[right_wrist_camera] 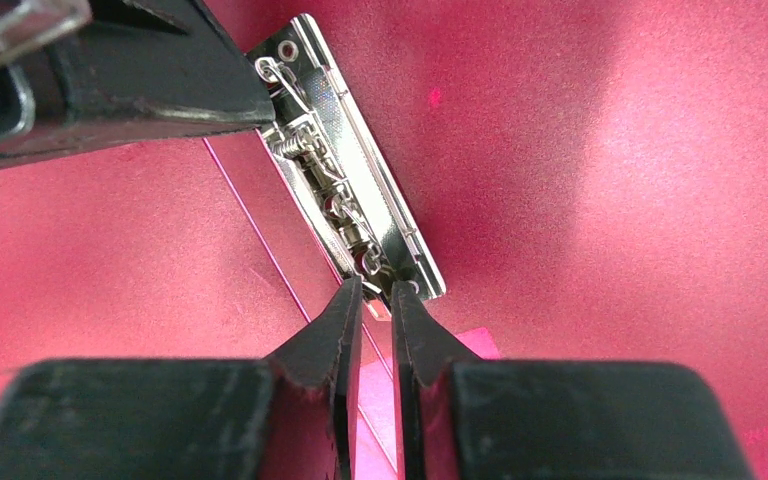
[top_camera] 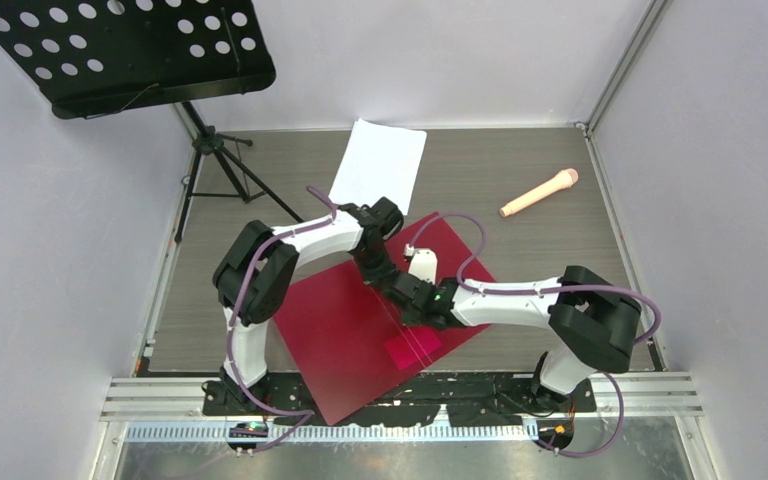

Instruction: Put the files into the folder

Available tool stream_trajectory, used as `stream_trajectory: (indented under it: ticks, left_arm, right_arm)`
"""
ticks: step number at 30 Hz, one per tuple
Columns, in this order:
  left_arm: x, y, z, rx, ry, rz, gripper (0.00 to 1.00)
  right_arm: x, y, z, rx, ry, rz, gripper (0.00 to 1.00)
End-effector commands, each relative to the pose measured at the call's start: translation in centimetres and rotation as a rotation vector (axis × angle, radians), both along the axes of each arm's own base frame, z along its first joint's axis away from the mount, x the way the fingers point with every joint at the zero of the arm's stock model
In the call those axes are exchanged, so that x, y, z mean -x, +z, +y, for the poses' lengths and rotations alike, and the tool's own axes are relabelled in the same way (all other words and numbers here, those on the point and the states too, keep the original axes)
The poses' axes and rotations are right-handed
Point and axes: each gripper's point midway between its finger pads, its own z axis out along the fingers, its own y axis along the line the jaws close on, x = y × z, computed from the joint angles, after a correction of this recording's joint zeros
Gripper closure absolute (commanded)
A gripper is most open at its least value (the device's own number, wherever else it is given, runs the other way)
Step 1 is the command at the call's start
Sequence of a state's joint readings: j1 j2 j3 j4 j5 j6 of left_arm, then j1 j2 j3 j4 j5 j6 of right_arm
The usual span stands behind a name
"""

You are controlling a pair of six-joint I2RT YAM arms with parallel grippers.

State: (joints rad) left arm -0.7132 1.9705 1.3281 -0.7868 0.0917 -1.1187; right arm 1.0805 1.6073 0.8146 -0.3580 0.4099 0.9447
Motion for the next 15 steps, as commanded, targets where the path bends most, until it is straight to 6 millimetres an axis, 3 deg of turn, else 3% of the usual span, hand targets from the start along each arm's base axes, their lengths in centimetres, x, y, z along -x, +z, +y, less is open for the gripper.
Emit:
stream_trajectory:
  ticks: [1,5,9,15]
  left_arm:
    - [4.0,-5.7,8.3,-0.350,-0.039,0.153,1.00]
    - [4.0,-5.6,8.3,-0.354,-0.035,0.153,1.00]
    - [3.9,-5.5,8.5,-0.366,-0.033,0.153,1.00]
    - [3.9,-5.4,8.8,-0.370,-0.033,0.153,1.00]
  right_arm:
    - [1.9,-5.3,-9.9,0.315,-0.063,0.042,0.93]
    - [1.6,-4.6,-9.4,0.258,-0.053,0.012,0.88]
    - [1.3,-4.5,-9.1,0.257,-0.055,0.020,0.93]
    - [1.1,-4.5,-11.1,0.380,-0.093,0.017,0.94]
